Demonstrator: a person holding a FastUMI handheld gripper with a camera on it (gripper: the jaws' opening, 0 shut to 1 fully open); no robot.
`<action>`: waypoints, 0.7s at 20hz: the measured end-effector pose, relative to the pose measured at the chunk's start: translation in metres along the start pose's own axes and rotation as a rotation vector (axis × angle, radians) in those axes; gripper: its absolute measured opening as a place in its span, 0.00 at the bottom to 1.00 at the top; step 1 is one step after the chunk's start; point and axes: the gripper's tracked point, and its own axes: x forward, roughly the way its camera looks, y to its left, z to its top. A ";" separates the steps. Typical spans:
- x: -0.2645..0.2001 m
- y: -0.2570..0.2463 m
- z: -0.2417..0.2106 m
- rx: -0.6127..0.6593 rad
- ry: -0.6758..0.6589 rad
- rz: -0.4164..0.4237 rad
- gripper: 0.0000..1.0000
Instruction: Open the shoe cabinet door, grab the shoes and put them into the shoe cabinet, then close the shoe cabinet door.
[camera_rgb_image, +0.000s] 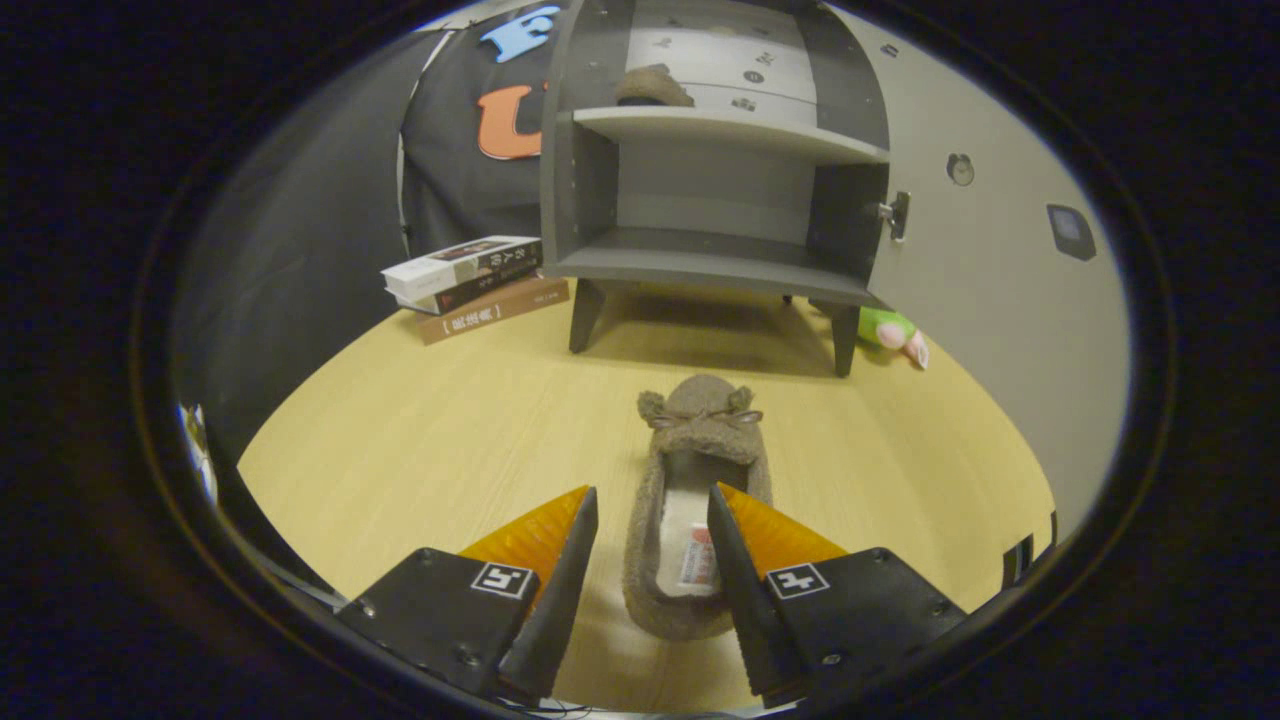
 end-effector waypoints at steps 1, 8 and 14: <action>0.006 -0.003 -0.003 0.001 0.006 -0.019 0.62; 0.027 0.005 -0.010 -0.001 0.079 0.024 0.16; 0.003 -0.024 0.010 -0.040 0.073 0.014 0.08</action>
